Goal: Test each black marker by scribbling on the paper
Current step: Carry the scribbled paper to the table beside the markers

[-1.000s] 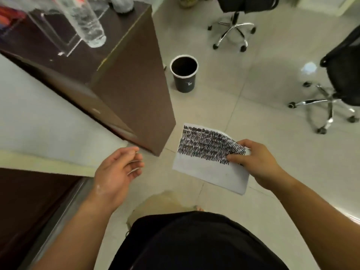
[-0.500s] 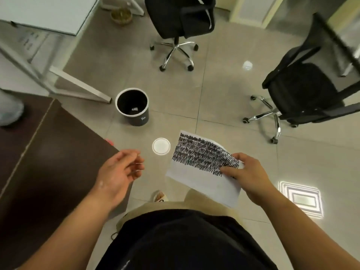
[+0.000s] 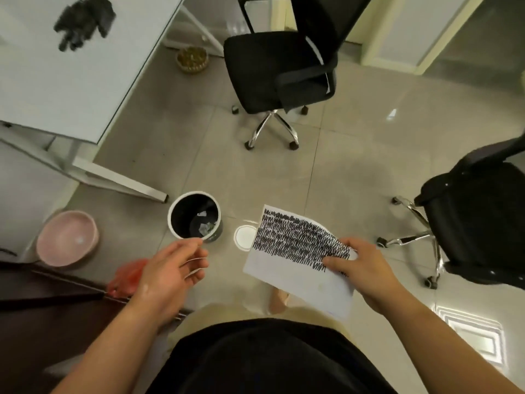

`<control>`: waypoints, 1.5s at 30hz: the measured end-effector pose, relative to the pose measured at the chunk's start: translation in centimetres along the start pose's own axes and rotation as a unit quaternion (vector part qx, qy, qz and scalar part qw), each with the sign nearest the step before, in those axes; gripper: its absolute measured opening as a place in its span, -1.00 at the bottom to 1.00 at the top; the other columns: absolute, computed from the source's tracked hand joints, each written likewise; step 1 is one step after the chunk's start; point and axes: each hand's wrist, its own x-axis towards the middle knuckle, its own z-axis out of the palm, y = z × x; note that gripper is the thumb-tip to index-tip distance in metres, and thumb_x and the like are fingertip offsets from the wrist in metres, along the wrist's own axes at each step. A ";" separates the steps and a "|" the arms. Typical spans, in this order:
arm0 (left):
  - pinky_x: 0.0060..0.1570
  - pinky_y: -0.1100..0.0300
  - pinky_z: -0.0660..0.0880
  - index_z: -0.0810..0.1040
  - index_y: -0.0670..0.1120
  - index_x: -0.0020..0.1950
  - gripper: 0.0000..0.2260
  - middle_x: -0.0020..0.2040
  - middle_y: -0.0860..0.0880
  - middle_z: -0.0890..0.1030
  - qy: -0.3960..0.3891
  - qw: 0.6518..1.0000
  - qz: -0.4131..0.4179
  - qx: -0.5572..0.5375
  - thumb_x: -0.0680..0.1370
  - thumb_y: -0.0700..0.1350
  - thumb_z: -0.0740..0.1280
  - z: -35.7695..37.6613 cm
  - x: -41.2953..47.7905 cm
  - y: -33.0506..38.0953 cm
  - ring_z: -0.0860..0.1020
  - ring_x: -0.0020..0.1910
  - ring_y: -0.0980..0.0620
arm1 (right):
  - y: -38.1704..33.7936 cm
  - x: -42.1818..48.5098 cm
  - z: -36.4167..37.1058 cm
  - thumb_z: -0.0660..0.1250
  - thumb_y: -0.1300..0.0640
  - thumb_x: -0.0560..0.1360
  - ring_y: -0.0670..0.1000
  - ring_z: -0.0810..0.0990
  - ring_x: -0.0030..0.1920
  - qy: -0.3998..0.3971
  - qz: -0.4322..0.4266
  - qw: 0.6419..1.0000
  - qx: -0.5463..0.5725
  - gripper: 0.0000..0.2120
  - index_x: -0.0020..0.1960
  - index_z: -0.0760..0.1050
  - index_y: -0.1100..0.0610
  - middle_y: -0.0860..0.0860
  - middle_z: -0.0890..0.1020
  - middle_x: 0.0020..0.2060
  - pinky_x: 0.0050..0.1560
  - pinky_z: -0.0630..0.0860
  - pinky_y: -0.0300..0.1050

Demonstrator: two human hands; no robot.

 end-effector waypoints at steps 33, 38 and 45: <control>-0.16 0.09 0.53 0.69 -0.07 0.03 -0.88 -0.12 -0.09 0.68 0.103 0.985 0.061 -0.123 0.57 -0.10 0.38 9.6 47.6 47.1 0.65 -0.22 -0.01 | -53.8 59.3 9.9 0.58 0.12 0.41 -0.04 0.75 -0.23 -0.065 -0.051 0.989 -0.121 -0.75 -0.01 0.58 -0.08 -0.07 0.74 -0.15 -0.22 0.71 0.11; -0.15 0.07 0.54 0.70 -0.08 0.03 -0.87 -0.09 -0.12 0.68 0.164 0.971 0.064 -0.164 0.58 -0.12 0.36 7.7 51.1 50.9 0.64 -0.20 -0.03 | -63.2 67.9 13.6 0.60 0.18 0.38 0.00 0.76 -0.18 -0.080 -0.084 0.979 -0.167 -0.72 0.03 0.61 0.00 0.01 0.76 -0.10 -0.19 0.67 -0.03; -0.09 0.03 0.53 0.69 -0.10 0.06 -0.85 -0.08 -0.13 0.68 0.198 0.954 0.041 -0.221 0.60 -0.11 0.34 2.0 56.6 55.2 0.64 -0.16 -0.05 | -72.1 75.2 23.7 0.62 0.20 0.35 0.07 0.76 -0.13 -0.105 -0.104 0.962 -0.231 -0.71 0.00 0.63 0.02 0.00 0.76 -0.14 0.01 0.68 0.15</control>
